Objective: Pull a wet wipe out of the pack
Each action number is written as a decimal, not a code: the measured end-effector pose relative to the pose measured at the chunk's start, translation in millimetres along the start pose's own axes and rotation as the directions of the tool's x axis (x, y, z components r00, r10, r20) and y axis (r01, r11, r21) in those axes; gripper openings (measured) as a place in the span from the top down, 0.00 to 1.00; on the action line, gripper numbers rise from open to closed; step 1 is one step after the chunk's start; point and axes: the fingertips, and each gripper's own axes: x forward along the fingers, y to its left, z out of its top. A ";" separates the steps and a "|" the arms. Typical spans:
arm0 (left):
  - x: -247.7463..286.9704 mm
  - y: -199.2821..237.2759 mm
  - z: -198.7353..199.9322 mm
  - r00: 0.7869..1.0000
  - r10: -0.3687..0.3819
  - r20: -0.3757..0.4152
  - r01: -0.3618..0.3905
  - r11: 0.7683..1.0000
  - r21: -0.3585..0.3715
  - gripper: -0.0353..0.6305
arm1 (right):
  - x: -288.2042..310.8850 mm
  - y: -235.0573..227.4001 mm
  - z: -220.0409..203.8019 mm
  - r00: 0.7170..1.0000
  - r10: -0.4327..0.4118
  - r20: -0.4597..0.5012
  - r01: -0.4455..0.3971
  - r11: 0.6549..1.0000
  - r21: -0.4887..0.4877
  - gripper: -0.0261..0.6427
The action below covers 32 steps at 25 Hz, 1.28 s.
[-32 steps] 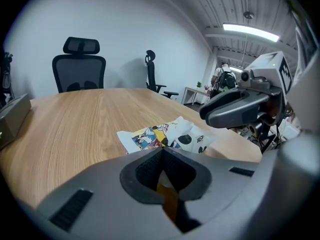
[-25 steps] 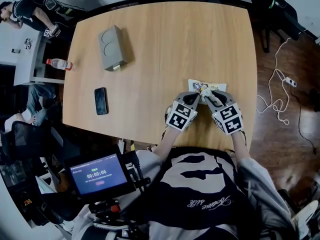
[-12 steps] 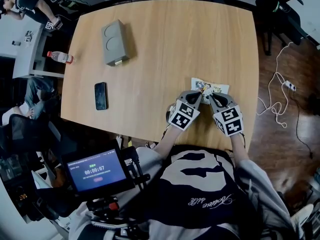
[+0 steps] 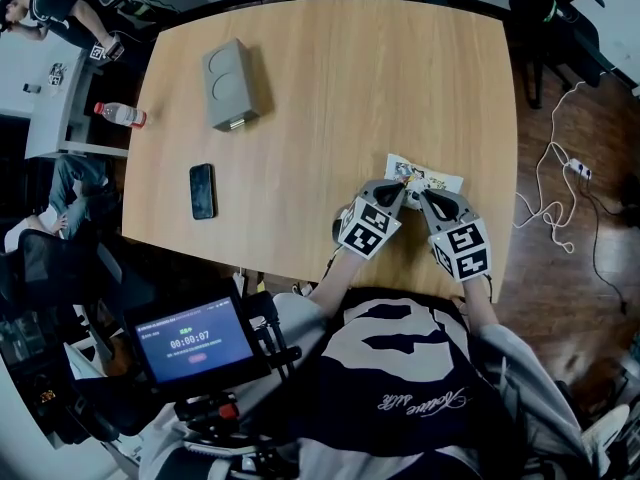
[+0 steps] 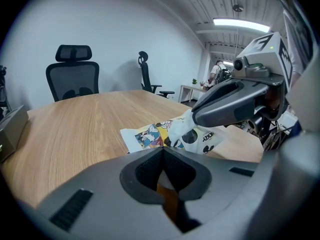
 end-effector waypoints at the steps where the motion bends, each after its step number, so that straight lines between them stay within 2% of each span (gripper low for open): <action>1: 0.2 -0.4 -0.4 1.000 -0.002 -0.001 0.002 1.000 0.003 0.94 | -1.1 0.9 -0.5 1.000 -0.001 0.001 0.001 1.000 -0.001 0.94; 16: 3.5 -6.2 -1.8 1.000 -0.028 -0.007 0.028 0.999 0.030 0.94 | -18.4 1.9 7.4 0.996 -0.004 0.089 -0.002 0.997 0.073 0.95; 23: 3.4 -7.8 -1.7 0.999 -0.031 -0.009 0.032 0.999 0.040 0.94 | -23.8 1.5 7.5 0.995 -0.010 0.100 0.001 0.996 0.090 0.95; 27: 2.8 -8.3 -2.7 0.999 -0.029 -0.015 0.030 0.998 0.047 0.94 | -25.3 -2.9 1.8 0.997 -0.018 0.081 0.011 0.997 0.082 0.95; 32: 4.5 -8.9 -1.6 0.999 -0.034 -0.014 0.035 0.998 0.043 0.94 | -33.6 2.8 11.3 0.993 -0.015 0.115 0.007 0.998 0.064 0.96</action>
